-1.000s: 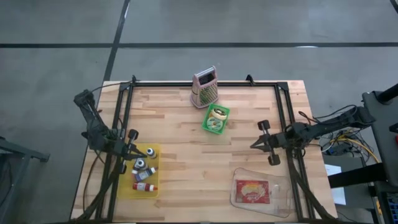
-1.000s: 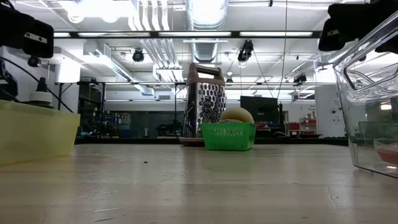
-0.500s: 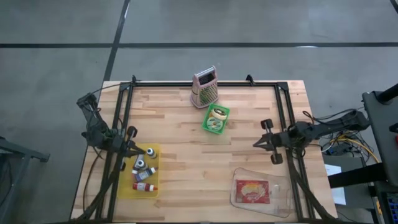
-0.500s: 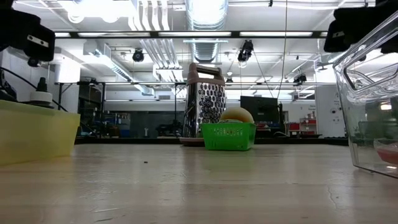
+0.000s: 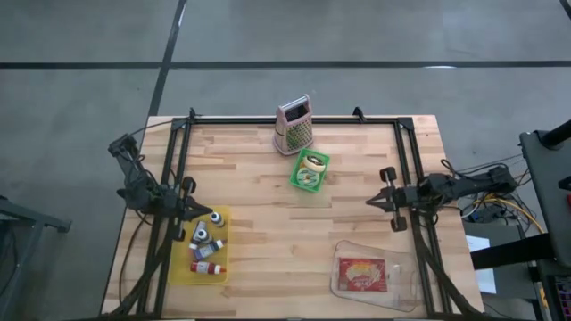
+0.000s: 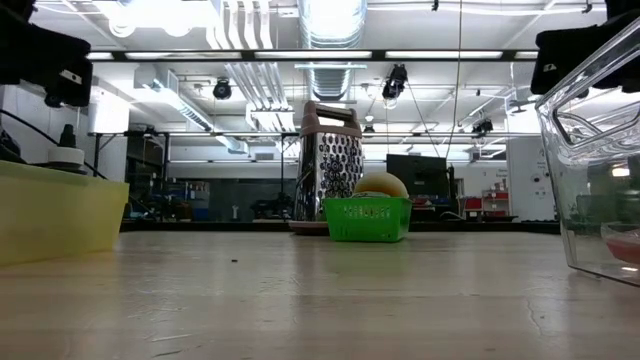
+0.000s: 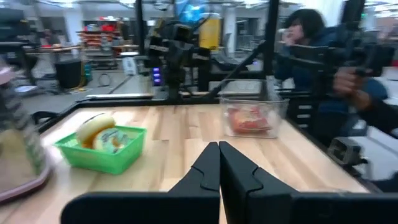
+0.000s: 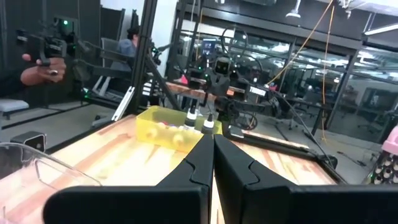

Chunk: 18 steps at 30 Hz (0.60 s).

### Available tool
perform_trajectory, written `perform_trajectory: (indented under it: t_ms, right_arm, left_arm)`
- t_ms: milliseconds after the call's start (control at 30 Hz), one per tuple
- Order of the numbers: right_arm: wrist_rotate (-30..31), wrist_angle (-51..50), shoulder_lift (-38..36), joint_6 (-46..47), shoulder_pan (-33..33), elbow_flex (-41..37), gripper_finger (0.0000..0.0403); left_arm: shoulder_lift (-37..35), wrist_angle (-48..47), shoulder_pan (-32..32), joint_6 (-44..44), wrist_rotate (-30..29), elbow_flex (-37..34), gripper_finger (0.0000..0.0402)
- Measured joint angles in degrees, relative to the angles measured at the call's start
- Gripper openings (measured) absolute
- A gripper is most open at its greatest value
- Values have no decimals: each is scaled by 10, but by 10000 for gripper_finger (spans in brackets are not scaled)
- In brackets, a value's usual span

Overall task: Pick & Place Food Item
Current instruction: Return to Home Position

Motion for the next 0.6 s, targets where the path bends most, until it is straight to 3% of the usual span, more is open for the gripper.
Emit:
perform_trajectory:
  t_ms: [267, 433, 600]
  right_arm:
    - [-6, -52, -29, 32, 0, 0, 8]
    - [-14, -52, -33, 51, 0, 0, 8]
    - [-11, -52, -32, 75, 0, 0, 8]
  left_arm:
    - [9, 20, 2, -24, -33, -23, 0]
    - [9, 20, 2, -23, -122, -26, 0]
    - [10, 20, 2, -19, -126, -26, 0]
